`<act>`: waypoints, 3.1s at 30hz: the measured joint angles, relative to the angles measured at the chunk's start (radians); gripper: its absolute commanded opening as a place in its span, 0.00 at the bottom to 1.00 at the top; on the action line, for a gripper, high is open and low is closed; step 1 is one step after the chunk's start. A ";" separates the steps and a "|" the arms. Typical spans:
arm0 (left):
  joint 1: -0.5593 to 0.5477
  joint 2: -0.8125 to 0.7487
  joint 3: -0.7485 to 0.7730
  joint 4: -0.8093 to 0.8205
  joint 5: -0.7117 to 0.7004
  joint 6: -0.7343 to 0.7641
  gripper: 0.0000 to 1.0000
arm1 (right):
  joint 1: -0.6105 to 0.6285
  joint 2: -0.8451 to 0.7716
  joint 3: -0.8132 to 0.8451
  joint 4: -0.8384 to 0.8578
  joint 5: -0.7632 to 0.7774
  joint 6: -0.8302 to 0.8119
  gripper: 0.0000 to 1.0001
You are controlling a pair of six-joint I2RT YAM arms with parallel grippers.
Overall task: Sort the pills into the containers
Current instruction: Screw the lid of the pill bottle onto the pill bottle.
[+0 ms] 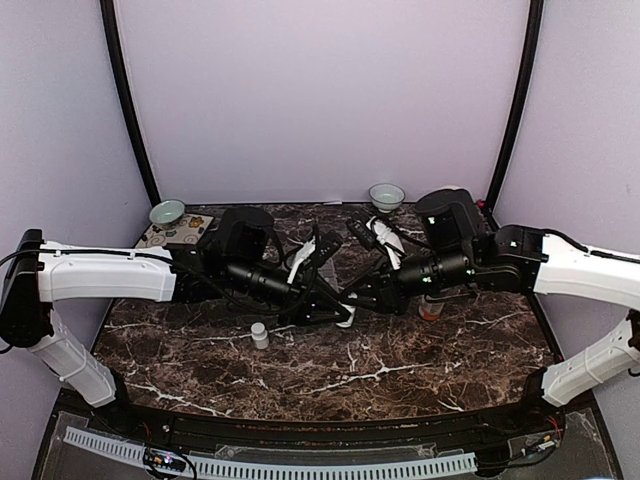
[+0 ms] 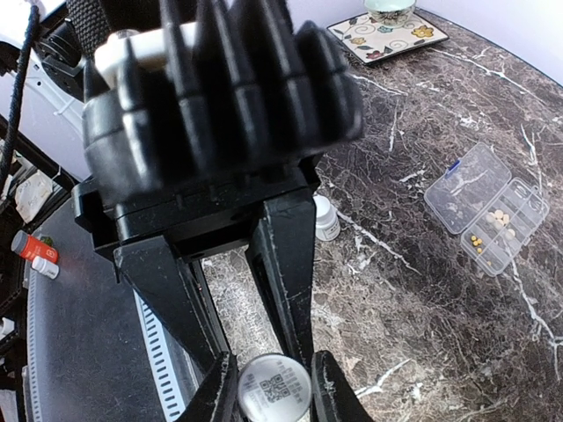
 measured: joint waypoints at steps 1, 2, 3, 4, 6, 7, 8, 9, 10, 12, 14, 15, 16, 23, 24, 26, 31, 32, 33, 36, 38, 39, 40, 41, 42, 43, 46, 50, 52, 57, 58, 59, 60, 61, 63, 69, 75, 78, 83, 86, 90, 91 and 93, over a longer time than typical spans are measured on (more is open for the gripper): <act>0.001 0.000 0.000 -0.001 0.000 0.000 0.00 | 0.000 0.002 0.001 0.000 -0.002 0.000 0.21; 0.002 0.000 0.000 -0.001 -0.001 0.000 0.00 | -0.001 0.003 0.001 0.000 -0.004 0.000 0.20; 0.002 0.000 0.000 -0.001 -0.001 0.001 0.00 | -0.002 0.003 0.002 0.000 -0.006 0.000 0.20; 0.002 0.000 0.000 -0.001 -0.001 0.001 0.00 | -0.002 0.005 0.003 -0.001 -0.008 0.001 0.19; 0.002 0.000 0.000 -0.003 -0.003 0.002 0.00 | -0.002 0.011 0.012 -0.010 -0.008 0.004 0.19; 0.002 0.000 0.000 -0.005 -0.006 0.002 0.00 | -0.003 0.016 0.017 -0.015 -0.008 0.006 0.18; 0.003 0.000 0.000 -0.008 -0.013 0.003 0.00 | -0.005 0.023 0.023 -0.021 -0.008 0.011 0.18; 0.003 0.000 0.000 -0.010 -0.021 0.005 0.00 | -0.007 0.030 0.029 -0.027 -0.006 0.016 0.18; 0.003 0.000 0.000 -0.015 -0.032 0.007 0.00 | -0.008 0.035 0.034 -0.032 -0.003 0.020 0.18; 0.003 0.002 0.005 -0.028 -0.051 0.014 0.00 | -0.008 0.056 0.061 -0.062 0.011 0.029 0.17; 0.005 0.008 0.013 -0.044 -0.074 0.020 0.00 | -0.009 0.079 0.092 -0.094 0.032 0.042 0.17; 0.006 0.010 0.017 -0.050 -0.089 0.024 0.00 | -0.008 0.092 0.108 -0.112 0.045 0.046 0.17; 0.006 0.013 0.022 -0.058 -0.103 0.026 0.00 | -0.008 0.106 0.126 -0.130 0.060 0.051 0.17; 0.012 0.043 0.041 -0.079 -0.227 0.025 0.00 | -0.001 0.214 0.241 -0.237 0.195 0.127 0.17; 0.011 0.047 0.041 -0.079 -0.247 0.024 0.00 | 0.003 0.226 0.249 -0.243 0.218 0.141 0.17; 0.010 0.051 0.041 -0.079 -0.283 0.019 0.00 | 0.010 0.245 0.266 -0.256 0.255 0.166 0.17; 0.009 0.052 0.047 -0.075 -0.375 0.003 0.00 | 0.030 0.303 0.343 -0.304 0.366 0.240 0.15; 0.009 0.053 0.050 -0.075 -0.394 0.000 0.00 | 0.033 0.317 0.361 -0.315 0.390 0.256 0.15; 0.009 0.053 0.053 -0.075 -0.409 -0.002 0.00 | 0.035 0.331 0.377 -0.322 0.412 0.270 0.14; 0.009 0.060 0.062 -0.071 -0.461 -0.015 0.00 | 0.037 0.364 0.415 -0.333 0.470 0.311 0.17; 0.008 0.063 0.062 -0.071 -0.484 -0.022 0.00 | 0.041 0.380 0.427 -0.337 0.495 0.334 0.26; 0.008 0.064 0.062 -0.070 -0.498 -0.024 0.00 | 0.042 0.383 0.430 -0.337 0.504 0.343 0.30; 0.008 0.065 0.062 -0.069 -0.501 -0.025 0.00 | 0.043 0.386 0.432 -0.338 0.512 0.349 0.34; 0.008 0.066 0.062 -0.067 -0.505 -0.025 0.00 | 0.045 0.387 0.433 -0.339 0.518 0.356 0.39; 0.007 0.066 0.062 -0.066 -0.506 -0.024 0.00 | 0.047 0.386 0.433 -0.340 0.524 0.356 0.43; 0.006 0.066 0.062 -0.068 -0.507 -0.021 0.00 | 0.050 0.385 0.433 -0.339 0.529 0.352 0.45; 0.002 0.067 0.062 -0.069 -0.493 -0.011 0.00 | 0.057 0.372 0.433 -0.336 0.537 0.335 0.50; 0.002 0.066 0.062 -0.058 -0.466 -0.003 0.00 | 0.063 0.347 0.433 -0.335 0.531 0.311 0.52; 0.002 0.066 0.062 -0.047 -0.449 0.002 0.00 | 0.065 0.333 0.431 -0.335 0.523 0.301 0.52; 0.002 0.064 0.062 -0.019 -0.384 0.011 0.00 | 0.078 0.276 0.396 -0.309 0.500 0.277 0.52; 0.005 0.063 0.062 -0.017 -0.360 0.012 0.00 | 0.080 0.260 0.376 -0.295 0.493 0.271 0.52; 0.007 0.063 0.062 -0.016 -0.332 0.011 0.00 | 0.083 0.241 0.352 -0.278 0.483 0.264 0.52; 0.010 0.063 0.062 -0.015 -0.296 0.010 0.00 | 0.084 0.222 0.329 -0.261 0.474 0.259 0.52; 0.012 0.063 0.062 -0.013 -0.265 0.007 0.00 | 0.086 0.202 0.305 -0.243 0.463 0.253 0.52; 0.025 0.063 0.062 -0.006 -0.210 0.000 0.00 | 0.087 0.161 0.262 -0.211 0.441 0.240 0.52; 0.097 0.060 0.061 0.031 -0.058 -0.039 0.00 | 0.078 0.037 0.142 -0.149 0.341 0.192 0.52; 0.132 0.059 0.061 0.051 0.074 -0.075 0.00 | 0.061 -0.002 0.087 -0.102 0.286 0.162 0.52; 0.132 0.060 0.061 0.051 0.128 -0.083 0.00 | 0.045 -0.012 0.068 -0.071 0.266 0.154 0.52; 0.132 0.060 0.061 0.050 0.186 -0.094 0.00 | 0.010 -0.023 0.029 -0.028 0.230 0.152 0.51; 0.132 0.060 0.061 0.051 0.209 -0.098 0.00 | -0.002 -0.023 0.026 -0.016 0.208 0.152 0.51; 0.132 0.066 0.064 0.050 0.232 -0.101 0.00 | -0.005 -0.018 0.026 0.006 0.178 0.150 0.51; 0.132 0.069 0.068 0.050 0.236 -0.101 0.00 | -0.006 -0.015 0.026 0.011 0.170 0.149 0.51; 0.132 0.076 0.076 0.049 0.241 -0.101 0.00 | -0.010 -0.010 0.026 0.017 0.156 0.148 0.51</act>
